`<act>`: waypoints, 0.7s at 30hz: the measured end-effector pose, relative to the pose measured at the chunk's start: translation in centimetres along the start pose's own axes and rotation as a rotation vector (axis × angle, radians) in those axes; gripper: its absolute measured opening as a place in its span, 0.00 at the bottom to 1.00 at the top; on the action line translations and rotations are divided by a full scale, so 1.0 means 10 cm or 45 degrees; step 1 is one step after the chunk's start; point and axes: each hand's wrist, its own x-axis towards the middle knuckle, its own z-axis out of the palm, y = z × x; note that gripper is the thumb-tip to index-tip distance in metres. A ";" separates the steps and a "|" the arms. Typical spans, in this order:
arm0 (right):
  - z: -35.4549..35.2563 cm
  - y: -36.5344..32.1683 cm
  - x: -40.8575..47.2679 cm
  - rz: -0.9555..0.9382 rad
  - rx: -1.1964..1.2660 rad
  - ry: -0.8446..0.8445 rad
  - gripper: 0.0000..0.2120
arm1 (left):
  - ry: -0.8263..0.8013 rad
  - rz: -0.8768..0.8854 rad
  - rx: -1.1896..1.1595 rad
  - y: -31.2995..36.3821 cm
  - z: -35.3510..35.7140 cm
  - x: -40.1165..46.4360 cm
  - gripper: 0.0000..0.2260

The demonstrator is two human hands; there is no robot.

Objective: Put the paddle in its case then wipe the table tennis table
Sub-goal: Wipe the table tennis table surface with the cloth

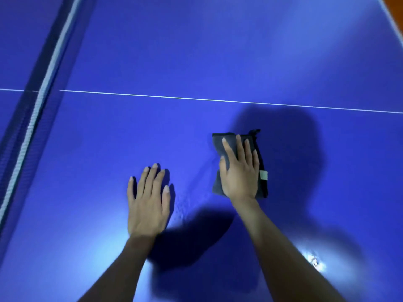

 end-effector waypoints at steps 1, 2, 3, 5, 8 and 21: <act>0.02 -0.01 0.20 0.008 0.012 0.008 0.27 | -0.005 -0.009 0.005 0.01 0.00 0.01 0.22; 0.04 -0.02 0.39 0.020 0.027 0.014 0.27 | -0.011 -0.014 0.019 0.01 0.00 0.01 0.22; 0.06 -0.04 0.56 0.029 0.038 0.014 0.27 | -0.017 -0.011 0.036 0.01 0.01 0.02 0.22; 0.08 -0.08 0.89 0.026 0.043 -0.007 0.27 | -0.033 -0.010 0.063 0.00 0.03 0.02 0.22; 0.12 -0.09 1.30 0.014 0.044 0.018 0.26 | -0.049 -0.020 0.041 -0.01 0.05 0.05 0.23; 0.14 -0.28 0.61 -0.060 0.114 0.075 0.25 | -0.065 0.019 0.023 -0.04 0.05 0.07 0.22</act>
